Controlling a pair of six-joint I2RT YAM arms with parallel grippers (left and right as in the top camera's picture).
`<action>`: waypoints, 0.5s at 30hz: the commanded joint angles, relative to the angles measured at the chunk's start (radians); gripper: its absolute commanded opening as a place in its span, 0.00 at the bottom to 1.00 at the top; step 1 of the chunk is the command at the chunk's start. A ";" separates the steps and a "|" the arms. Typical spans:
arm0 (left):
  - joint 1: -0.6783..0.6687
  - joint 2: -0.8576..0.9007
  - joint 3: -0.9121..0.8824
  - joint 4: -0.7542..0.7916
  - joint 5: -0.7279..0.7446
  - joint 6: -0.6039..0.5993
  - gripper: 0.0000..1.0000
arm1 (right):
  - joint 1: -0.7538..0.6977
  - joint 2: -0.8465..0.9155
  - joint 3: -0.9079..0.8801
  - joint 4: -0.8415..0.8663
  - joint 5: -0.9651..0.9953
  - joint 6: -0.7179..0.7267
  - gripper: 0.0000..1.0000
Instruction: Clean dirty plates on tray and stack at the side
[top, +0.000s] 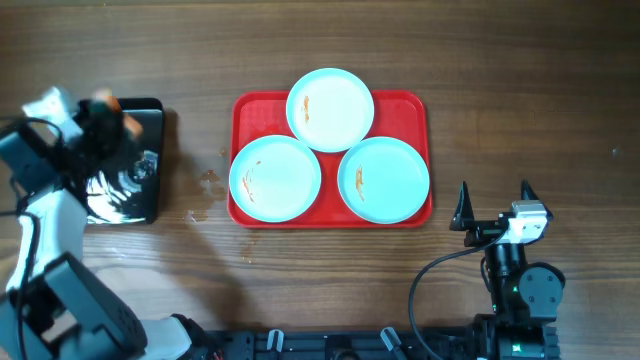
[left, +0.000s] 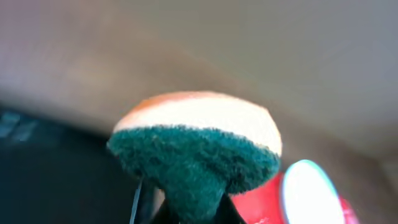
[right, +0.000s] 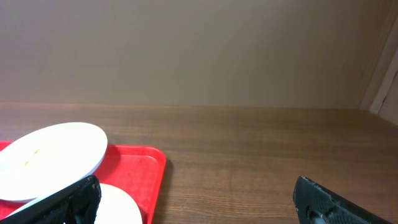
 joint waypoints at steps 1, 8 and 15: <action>0.058 -0.143 0.022 0.106 0.230 -0.097 0.04 | 0.000 -0.006 -0.001 0.002 0.006 -0.009 1.00; 0.106 -0.164 0.022 -0.045 0.032 -0.087 0.04 | 0.000 -0.006 -0.001 0.002 0.006 -0.009 1.00; 0.069 -0.001 -0.035 -0.145 -0.138 -0.013 0.04 | 0.000 -0.006 -0.001 0.002 0.006 -0.009 1.00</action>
